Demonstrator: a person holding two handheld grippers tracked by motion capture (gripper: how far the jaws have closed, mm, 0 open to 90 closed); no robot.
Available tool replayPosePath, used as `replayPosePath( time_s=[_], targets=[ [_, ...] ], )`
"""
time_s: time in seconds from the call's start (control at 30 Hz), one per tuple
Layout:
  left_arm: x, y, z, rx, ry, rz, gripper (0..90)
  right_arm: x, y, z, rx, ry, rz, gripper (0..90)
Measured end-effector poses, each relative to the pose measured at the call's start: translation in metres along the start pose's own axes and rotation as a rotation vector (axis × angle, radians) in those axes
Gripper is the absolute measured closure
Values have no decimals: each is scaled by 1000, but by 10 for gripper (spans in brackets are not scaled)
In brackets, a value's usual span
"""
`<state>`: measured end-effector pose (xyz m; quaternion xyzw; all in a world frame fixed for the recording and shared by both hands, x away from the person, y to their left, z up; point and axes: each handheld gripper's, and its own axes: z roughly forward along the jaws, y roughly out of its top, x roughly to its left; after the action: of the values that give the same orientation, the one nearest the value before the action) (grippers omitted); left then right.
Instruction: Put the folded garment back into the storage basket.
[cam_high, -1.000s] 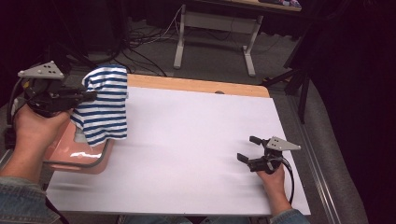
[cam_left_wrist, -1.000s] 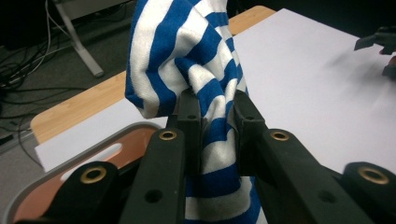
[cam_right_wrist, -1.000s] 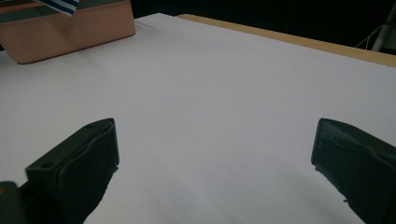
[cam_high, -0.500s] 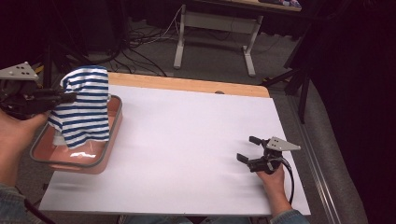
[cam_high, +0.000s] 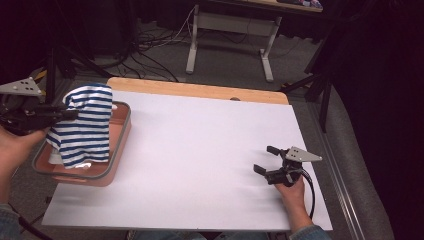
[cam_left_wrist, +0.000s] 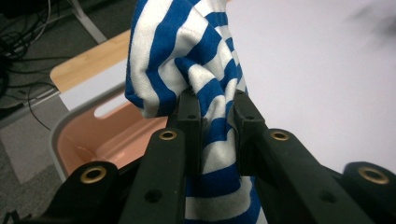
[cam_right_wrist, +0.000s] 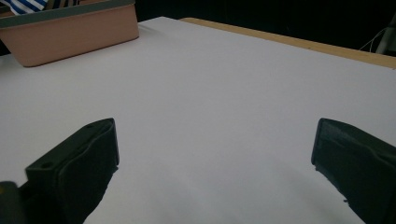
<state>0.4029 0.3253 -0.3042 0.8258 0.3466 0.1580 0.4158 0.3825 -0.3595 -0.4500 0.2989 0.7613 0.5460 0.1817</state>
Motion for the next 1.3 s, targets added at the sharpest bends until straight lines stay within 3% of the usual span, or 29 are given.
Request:
replayPosePath(
  time_s=[0.4, 0.57, 0.87, 1.13, 1.3],
  targets=[
    [4, -16, 22, 61, -60, -22, 774, 0, 0, 0, 0, 3, -4, 9],
    [2, -19, 26, 49, -99, -21, 773, 1, 0, 1, -2, 7, -7, 9],
    [10, -23, 49, 89, -144, -45, 772, 1, 0, 1, 0, 10, -6, 9],
    [24, -29, 69, 115, -157, -75, 764, 1, 0, 1, -2, 14, -7, 9],
    [33, -34, 77, 123, -140, -101, 754, 1, 0, 2, -3, 17, -6, 9]
  ],
)
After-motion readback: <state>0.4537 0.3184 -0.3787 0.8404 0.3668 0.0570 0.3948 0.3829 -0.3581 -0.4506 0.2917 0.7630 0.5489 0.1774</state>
